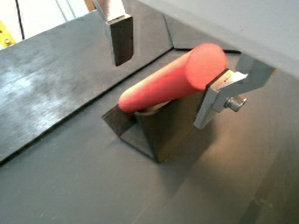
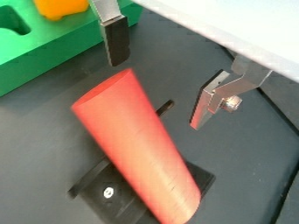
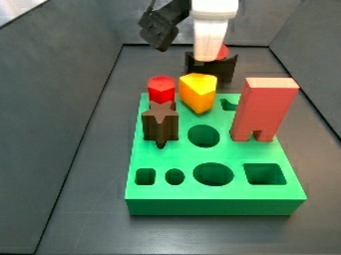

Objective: Pick up the oval object. Move up. Place the oval object on the fixture. Regrasp the oval object. Move to above the board. Insert the oval object.
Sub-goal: Regrasp the oval object.

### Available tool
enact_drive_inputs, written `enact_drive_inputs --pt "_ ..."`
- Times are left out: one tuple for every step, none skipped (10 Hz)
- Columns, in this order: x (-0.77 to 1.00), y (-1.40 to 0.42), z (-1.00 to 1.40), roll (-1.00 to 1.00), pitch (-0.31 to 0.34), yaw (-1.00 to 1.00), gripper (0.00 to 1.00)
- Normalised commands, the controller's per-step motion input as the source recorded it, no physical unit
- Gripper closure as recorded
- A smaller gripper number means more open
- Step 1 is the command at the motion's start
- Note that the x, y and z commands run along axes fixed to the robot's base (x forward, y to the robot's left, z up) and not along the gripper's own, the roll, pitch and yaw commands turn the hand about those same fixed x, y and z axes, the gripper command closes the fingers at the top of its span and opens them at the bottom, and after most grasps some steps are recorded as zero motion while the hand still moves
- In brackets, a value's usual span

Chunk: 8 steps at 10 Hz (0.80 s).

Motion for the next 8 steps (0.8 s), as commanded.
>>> enact_drive_inputs --pt "0.77 -0.01 -0.01 0.03 0.176 0.01 0.0" --pt "0.67 -0.01 0.0 0.02 0.185 0.02 0.0" --pt "0.57 -0.01 0.0 0.02 0.196 0.02 0.0" --pt "0.51 -0.01 0.0 0.01 0.203 0.02 0.0" --pt "0.45 -0.01 0.0 0.01 0.205 0.03 0.0" --pt "0.39 -0.01 -0.01 0.0 0.205 0.03 0.0" --pt "0.34 -0.01 0.0 0.0 0.21 0.03 0.0" --pt "0.28 -0.01 0.0 0.0 0.214 0.03 0.0"
